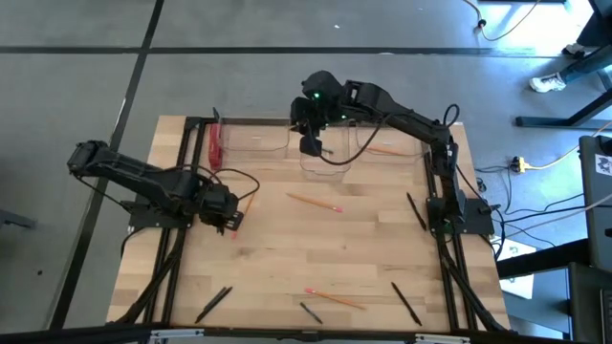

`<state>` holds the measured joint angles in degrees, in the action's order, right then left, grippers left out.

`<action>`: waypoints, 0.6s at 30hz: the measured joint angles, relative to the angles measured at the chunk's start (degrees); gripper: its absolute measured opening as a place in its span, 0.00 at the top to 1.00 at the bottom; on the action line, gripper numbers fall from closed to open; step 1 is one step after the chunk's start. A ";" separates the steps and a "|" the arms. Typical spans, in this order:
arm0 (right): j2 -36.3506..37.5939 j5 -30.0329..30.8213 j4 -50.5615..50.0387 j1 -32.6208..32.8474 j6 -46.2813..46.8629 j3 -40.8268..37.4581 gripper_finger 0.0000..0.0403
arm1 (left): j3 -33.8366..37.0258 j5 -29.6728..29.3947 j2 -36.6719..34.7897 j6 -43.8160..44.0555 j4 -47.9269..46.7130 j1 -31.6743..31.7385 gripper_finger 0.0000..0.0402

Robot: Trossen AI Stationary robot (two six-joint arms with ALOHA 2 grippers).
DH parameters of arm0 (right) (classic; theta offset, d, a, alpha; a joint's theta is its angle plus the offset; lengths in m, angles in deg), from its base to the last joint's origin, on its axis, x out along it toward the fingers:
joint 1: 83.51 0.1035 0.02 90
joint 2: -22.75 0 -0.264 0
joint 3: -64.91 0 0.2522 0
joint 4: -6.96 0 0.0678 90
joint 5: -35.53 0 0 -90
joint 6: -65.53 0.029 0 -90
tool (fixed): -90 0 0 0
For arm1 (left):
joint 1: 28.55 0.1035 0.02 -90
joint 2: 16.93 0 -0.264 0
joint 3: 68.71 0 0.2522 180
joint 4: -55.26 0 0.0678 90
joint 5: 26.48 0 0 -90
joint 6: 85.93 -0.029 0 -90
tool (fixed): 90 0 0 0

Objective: Sort crayons/erasers/pens/pencils in bins
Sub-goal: Put the black pen into the left transparent bin

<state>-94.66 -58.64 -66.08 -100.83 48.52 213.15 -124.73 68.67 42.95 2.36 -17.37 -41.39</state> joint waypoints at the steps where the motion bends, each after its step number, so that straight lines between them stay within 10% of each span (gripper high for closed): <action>1: 0.01 -0.01 -0.01 0.00 -0.01 0.02 0.82 | 0.37 0.04 0.00 0.94 0.04 0.00 0.93; 18: 0.00 -0.01 -0.07 0.00 0.74 0.02 0.82 | 11.07 -2.43 -0.02 5.64 10.43 0.33 0.74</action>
<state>-94.65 -58.65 -66.16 -100.83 49.26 213.17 -113.66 66.23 42.93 8.00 -6.94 -41.06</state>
